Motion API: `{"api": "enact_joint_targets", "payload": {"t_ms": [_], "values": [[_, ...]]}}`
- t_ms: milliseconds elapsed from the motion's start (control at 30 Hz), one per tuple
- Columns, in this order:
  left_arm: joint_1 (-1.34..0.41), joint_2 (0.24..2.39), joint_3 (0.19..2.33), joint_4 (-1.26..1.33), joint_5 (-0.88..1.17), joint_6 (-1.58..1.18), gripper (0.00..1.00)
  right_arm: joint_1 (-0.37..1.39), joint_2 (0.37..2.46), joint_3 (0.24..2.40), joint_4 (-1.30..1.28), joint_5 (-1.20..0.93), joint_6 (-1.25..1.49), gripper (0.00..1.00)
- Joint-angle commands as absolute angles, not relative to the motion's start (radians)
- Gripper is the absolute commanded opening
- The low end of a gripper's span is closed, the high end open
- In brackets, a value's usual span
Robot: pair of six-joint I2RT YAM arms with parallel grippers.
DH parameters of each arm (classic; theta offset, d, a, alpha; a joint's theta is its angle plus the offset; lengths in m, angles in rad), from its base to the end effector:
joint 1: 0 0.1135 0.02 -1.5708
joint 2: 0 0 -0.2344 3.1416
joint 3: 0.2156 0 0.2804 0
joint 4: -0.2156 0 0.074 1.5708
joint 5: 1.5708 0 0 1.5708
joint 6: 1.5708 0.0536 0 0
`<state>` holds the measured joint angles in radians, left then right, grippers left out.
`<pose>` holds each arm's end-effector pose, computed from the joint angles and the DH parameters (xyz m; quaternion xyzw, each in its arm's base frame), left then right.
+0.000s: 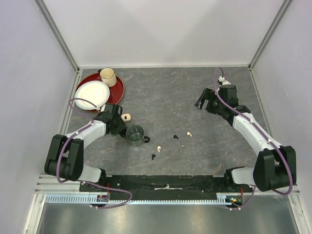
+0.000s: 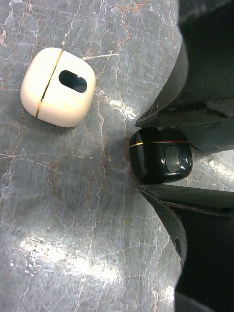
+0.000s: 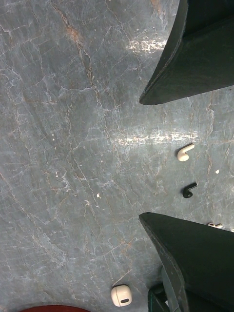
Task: Insert the wireless bluetooth earbuds into the charging case
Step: Pick up the charging case at the center of the board, then place the charging case at the center of the board.
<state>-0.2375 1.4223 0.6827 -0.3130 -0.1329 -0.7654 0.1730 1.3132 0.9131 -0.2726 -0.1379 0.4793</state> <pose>0.2846 -0.0616 0.0946 -0.2680 0.9266 -0.0666 0.2550 0.3291 0.0650 0.2095 0.1076 0.8928 0.1975 0.3904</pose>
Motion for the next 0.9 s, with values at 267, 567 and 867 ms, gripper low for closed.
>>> {"api": "enact_joint_targets", "payload": {"t_ms": [267,567,867], "values": [[-0.242,1.362,0.696,-0.457,-0.34,-0.788,0.33,0.176,1.313,0.937,-0.265,-0.158,0.492,0.98],[-0.242,1.059,0.753,-0.626,-0.433,-0.778,0.26,0.175,1.295,0.933,-0.27,-0.158,0.495,0.98],[-0.256,0.842,0.906,-0.657,-0.167,-0.744,0.2,0.175,1.252,0.916,-0.272,-0.149,0.508,0.98]]}}
